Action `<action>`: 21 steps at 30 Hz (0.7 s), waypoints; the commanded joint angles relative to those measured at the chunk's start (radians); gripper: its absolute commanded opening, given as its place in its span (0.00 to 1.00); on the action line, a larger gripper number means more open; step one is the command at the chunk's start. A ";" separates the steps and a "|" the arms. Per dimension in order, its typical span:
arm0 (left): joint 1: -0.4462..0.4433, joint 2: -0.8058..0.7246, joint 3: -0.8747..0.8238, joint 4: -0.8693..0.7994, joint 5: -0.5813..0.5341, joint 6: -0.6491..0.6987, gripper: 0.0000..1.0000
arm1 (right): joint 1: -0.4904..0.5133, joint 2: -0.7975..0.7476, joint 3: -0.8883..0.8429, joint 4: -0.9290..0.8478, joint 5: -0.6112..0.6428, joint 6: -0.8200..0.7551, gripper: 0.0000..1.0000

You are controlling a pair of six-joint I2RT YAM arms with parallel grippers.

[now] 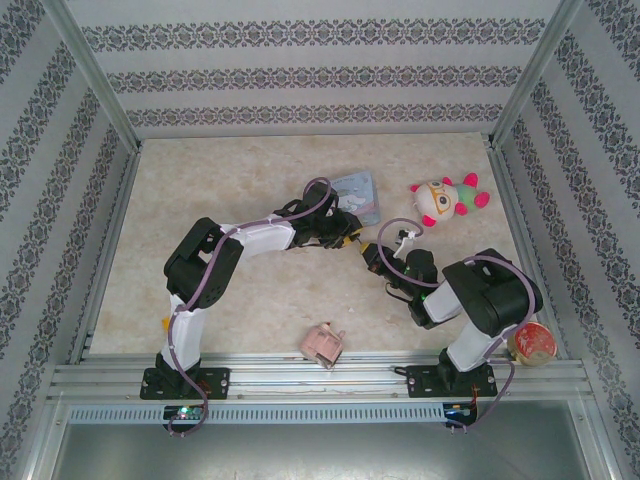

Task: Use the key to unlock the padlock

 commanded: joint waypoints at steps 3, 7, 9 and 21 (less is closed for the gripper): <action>-0.004 0.015 -0.008 -0.013 0.062 -0.055 0.20 | -0.012 -0.032 -0.001 0.024 0.009 -0.031 0.00; -0.004 0.015 -0.009 -0.014 0.064 -0.055 0.20 | -0.011 -0.011 0.008 0.027 0.011 -0.030 0.00; -0.004 0.015 -0.010 -0.014 0.064 -0.055 0.20 | -0.012 0.003 0.013 0.037 0.011 -0.027 0.00; -0.004 0.016 -0.011 -0.014 0.066 -0.054 0.20 | -0.012 0.027 0.037 0.043 0.011 -0.025 0.00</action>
